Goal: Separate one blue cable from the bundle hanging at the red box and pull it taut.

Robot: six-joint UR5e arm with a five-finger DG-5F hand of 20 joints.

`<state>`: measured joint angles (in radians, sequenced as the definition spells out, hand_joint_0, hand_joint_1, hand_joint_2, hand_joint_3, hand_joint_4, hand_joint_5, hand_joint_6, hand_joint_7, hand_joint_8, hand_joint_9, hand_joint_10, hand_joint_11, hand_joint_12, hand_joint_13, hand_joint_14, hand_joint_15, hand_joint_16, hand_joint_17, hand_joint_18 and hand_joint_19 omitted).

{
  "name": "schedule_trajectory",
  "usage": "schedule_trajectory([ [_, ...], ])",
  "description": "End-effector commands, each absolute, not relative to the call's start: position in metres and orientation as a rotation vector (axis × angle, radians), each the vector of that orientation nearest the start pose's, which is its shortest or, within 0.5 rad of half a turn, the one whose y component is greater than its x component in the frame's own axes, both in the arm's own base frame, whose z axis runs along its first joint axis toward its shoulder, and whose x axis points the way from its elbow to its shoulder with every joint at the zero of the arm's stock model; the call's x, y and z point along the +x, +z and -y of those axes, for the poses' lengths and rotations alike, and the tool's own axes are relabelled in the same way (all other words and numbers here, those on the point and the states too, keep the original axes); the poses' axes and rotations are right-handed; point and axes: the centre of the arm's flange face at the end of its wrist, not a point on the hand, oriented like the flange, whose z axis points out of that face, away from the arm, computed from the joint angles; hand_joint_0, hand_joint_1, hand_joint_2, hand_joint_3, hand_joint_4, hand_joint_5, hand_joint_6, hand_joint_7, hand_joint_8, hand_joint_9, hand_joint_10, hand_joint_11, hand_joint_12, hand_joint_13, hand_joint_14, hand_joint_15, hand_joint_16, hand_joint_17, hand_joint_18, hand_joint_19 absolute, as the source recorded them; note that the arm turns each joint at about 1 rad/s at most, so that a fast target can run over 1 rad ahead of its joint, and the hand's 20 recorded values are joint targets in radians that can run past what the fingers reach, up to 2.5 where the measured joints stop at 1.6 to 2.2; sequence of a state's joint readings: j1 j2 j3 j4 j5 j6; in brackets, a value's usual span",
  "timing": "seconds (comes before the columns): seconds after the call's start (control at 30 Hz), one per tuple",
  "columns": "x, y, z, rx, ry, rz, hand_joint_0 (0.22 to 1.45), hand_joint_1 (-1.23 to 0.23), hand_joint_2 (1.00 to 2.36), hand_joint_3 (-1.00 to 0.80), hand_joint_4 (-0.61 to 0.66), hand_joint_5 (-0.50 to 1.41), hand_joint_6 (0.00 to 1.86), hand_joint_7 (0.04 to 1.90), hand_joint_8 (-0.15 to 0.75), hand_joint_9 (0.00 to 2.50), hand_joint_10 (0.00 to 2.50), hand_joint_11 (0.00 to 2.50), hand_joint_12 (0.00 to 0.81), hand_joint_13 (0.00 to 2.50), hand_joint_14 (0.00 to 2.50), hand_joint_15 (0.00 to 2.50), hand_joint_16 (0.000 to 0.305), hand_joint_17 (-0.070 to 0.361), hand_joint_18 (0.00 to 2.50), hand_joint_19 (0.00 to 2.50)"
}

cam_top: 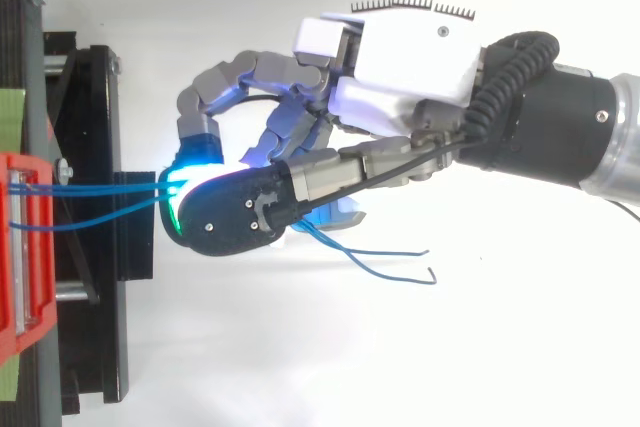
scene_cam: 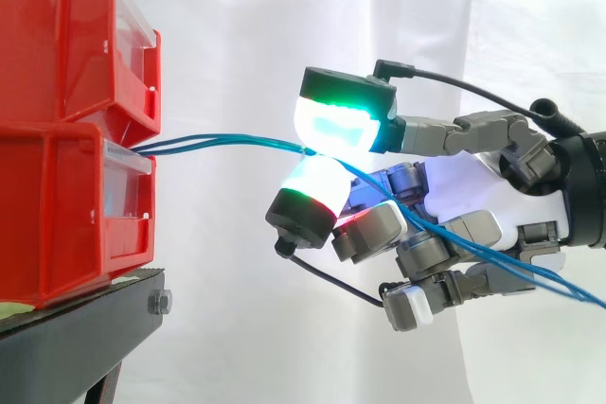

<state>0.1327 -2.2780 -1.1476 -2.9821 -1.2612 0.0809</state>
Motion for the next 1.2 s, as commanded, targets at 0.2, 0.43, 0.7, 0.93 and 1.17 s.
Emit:
schedule_trajectory([
  [0.2, 0.7493, 0.2651, 0.0681, 1.411, 1.048, -1.127, 0.75, -0.84, 1.0, -0.45, 0.0, -0.2, 0.91, 1.34, 0.271, 1.1, 0.01, 1.39, 0.327, 1.37, 0.39, 1.77, 0.046, 0.105, 1.04, 0.8],
  [0.43, 0.7499, 0.264, 0.0626, 1.41, 1.05, -1.132, 0.76, -0.82, 1.0, -0.5, 0.07, -0.2, 0.9, 1.28, 0.272, 1.11, 0.01, 1.38, 0.327, 1.39, 0.32, 1.81, 0.046, 0.103, 1.04, 0.78],
  [0.7, 0.7501, 0.264, 0.0605, 1.409, 1.051, -1.133, 0.53, -0.76, 1.0, -0.5, 0.14, -0.18, 0.89, 1.2, 0.29, 1.14, 0.01, 1.4, 0.353, 1.37, 0.41, 1.75, 0.049, 0.109, 1.05, 0.81],
  [0.93, 0.7496, 0.2644, 0.0605, 1.409, 1.051, -1.133, 0.59, -0.41, 1.0, -0.5, 0.14, -0.18, 0.86, 1.1, 0.266, 1.15, 0.01, 1.39, 0.337, 1.38, 0.33, 1.76, 0.047, 0.106, 1.03, 0.84],
  [1.17, 0.7501, 0.264, 0.0605, 1.409, 1.051, -1.133, 0.61, -0.64, 1.01, -0.29, 0.1, -0.19, 0.87, 1.16, 0.27, 1.14, 0.01, 1.41, 0.33, 1.37, 0.31, 1.79, 0.047, 0.106, 1.03, 0.84],
])
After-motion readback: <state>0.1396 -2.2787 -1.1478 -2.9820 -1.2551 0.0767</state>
